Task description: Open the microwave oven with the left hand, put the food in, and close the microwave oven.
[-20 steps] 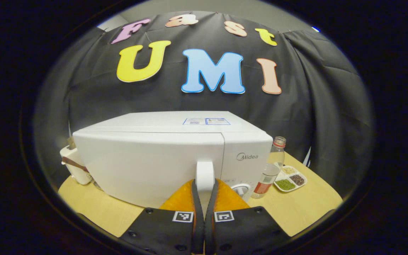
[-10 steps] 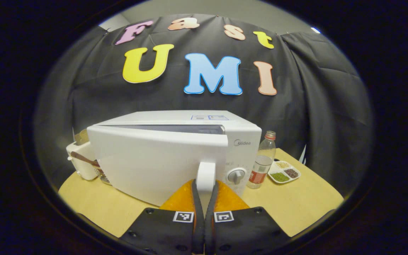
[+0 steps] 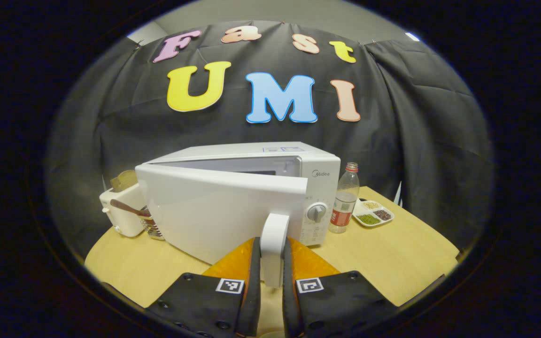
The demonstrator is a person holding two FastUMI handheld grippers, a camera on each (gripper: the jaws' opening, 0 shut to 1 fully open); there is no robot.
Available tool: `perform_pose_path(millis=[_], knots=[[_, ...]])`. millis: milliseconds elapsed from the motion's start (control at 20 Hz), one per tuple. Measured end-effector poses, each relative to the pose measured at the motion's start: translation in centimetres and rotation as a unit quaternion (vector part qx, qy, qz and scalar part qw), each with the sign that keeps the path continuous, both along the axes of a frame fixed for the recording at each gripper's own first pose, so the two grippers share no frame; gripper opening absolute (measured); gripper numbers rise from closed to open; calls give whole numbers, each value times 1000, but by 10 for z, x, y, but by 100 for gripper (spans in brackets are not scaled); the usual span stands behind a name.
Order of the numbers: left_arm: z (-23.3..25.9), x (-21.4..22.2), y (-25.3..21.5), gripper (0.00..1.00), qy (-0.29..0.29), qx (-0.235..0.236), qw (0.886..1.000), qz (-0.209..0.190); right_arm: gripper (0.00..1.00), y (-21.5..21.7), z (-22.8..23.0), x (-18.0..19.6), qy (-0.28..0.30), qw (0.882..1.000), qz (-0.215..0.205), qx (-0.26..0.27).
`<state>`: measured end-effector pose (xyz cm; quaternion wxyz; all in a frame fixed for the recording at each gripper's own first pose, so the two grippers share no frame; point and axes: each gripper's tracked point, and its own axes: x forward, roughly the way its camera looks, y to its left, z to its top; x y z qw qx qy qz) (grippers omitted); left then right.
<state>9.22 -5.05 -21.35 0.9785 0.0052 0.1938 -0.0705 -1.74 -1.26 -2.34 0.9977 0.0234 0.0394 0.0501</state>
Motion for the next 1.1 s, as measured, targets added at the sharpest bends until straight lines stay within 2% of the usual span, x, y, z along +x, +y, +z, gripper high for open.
perform_pose_path(millis=[200,400,550,600,1100], knots=[[-4,-26,27,37,9,4,999,39,98,22,-3,0,6,1000,30,2],[-10,-48,59,70,27,-20,997,76,98,43,-8,0,14,998,55,6],[-11,-60,78,82,27,-22,995,91,98,56,-10,1,17,997,71,6],[-12,-64,82,89,27,-21,995,94,98,61,-10,1,18,997,77,6],[-15,-115,158,89,37,-7,988,148,98,112,-11,-2,24,991,128,3]])
